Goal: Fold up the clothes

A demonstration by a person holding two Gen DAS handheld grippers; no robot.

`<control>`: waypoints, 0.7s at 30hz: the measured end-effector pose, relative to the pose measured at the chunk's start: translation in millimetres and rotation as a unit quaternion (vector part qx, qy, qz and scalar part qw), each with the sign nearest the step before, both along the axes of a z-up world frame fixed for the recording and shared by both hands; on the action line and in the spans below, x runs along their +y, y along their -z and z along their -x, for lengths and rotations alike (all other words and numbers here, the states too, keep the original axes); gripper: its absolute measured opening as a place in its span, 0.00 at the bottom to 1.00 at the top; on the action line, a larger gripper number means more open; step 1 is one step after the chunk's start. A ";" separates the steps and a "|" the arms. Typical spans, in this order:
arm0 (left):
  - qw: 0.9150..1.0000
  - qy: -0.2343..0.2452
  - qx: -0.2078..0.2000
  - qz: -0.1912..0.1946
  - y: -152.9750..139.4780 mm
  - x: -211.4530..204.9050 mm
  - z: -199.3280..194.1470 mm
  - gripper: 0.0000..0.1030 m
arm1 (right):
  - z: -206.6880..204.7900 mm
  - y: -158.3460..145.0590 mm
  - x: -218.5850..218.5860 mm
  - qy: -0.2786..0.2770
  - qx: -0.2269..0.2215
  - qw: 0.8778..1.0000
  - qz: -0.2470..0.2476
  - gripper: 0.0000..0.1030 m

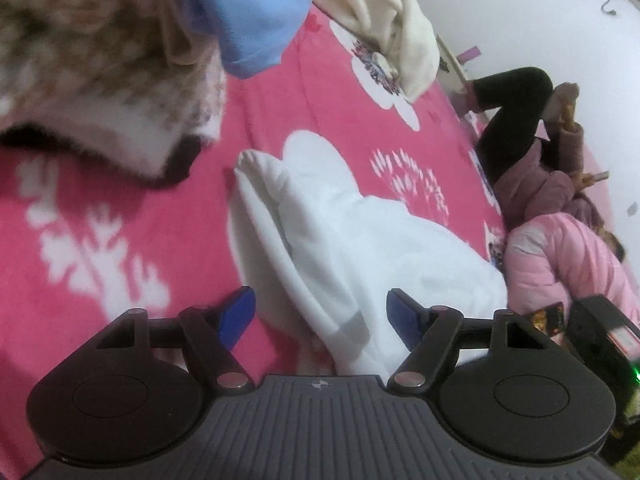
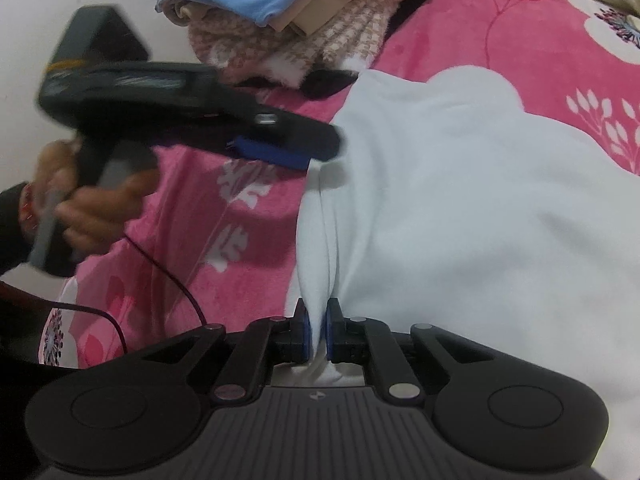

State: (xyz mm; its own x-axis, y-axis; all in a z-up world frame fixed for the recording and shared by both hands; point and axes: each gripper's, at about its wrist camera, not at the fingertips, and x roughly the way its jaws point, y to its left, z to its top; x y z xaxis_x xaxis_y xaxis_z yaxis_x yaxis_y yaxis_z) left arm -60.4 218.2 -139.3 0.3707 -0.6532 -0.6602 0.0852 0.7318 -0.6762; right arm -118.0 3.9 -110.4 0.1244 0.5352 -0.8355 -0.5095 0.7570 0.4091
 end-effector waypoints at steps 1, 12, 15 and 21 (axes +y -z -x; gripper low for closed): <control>1.000 -0.002 0.000 -0.002 0.8 -1.5 -3.2 0.66 | 0.3 -0.1 -0.3 -0.001 -0.001 1.000 0.000 0.08; 0.997 -0.075 -0.003 0.015 -2.5 -3.7 -26.0 0.13 | 9.3 -11.4 -15.8 -0.001 -0.015 0.999 -0.028 0.07; 0.997 -0.075 -0.027 0.013 -18.8 -19.0 -27.1 0.10 | 9.1 -17.4 -27.9 0.014 -0.016 0.999 -0.047 0.07; 0.997 -0.046 -0.064 0.012 -52.8 -64.3 -32.5 0.09 | 16.3 -37.4 -75.8 0.049 -0.024 0.995 -0.085 0.06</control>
State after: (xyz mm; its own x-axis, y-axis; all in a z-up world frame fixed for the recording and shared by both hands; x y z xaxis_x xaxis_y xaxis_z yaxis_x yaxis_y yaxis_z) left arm -27.9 153.9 -86.6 0.5101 -0.6272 -0.5886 0.1057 0.7248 -0.6808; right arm -134.3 -72.0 -73.0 0.2202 0.6512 -0.7262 -0.4591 0.7261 0.5119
